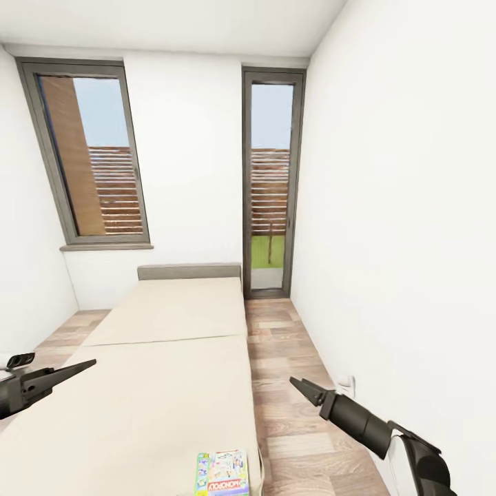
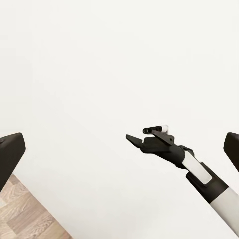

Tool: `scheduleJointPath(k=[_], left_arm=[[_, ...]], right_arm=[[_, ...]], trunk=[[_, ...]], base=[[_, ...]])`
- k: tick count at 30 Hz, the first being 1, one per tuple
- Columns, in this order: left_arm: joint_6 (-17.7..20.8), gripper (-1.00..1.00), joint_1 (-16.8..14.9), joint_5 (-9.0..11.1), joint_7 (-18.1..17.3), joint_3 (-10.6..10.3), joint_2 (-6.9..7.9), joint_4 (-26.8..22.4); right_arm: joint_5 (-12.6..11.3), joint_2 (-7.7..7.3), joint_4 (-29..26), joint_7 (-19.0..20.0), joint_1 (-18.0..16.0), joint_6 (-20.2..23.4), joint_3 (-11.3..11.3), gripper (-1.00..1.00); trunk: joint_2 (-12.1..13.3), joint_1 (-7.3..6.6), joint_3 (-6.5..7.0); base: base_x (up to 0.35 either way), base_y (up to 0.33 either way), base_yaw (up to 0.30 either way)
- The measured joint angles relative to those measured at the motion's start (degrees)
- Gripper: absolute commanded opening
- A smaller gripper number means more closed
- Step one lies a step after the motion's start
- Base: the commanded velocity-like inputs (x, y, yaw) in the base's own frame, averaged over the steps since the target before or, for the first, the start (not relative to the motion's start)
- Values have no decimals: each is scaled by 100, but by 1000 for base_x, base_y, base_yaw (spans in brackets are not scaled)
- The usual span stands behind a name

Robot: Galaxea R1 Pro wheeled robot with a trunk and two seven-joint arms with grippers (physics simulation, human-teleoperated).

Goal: Put all the toys in the child's room - the three board games (two on the bed and one on the table), the two jigsaw puzzles on the table, and the tennis ball on the table - inside the toy box on the table in the child's room.

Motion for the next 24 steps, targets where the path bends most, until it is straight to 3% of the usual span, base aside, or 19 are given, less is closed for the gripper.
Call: scheduleJointPath(k=[8, 24], left_arm=[[3, 100, 0, -5, 1, -8, -1, -3], [25, 100, 0, -2, 0, -9, -8, 1]], right_arm=[[-7, -19, 5, -16, 0, 1, 116, 100], [0, -22, 5, -77, 2, 2, 135, 100]], trunk=[[1, 1, 0], [0, 0, 0]], base=[[-72, 0, 0], [-25, 0, 0]])
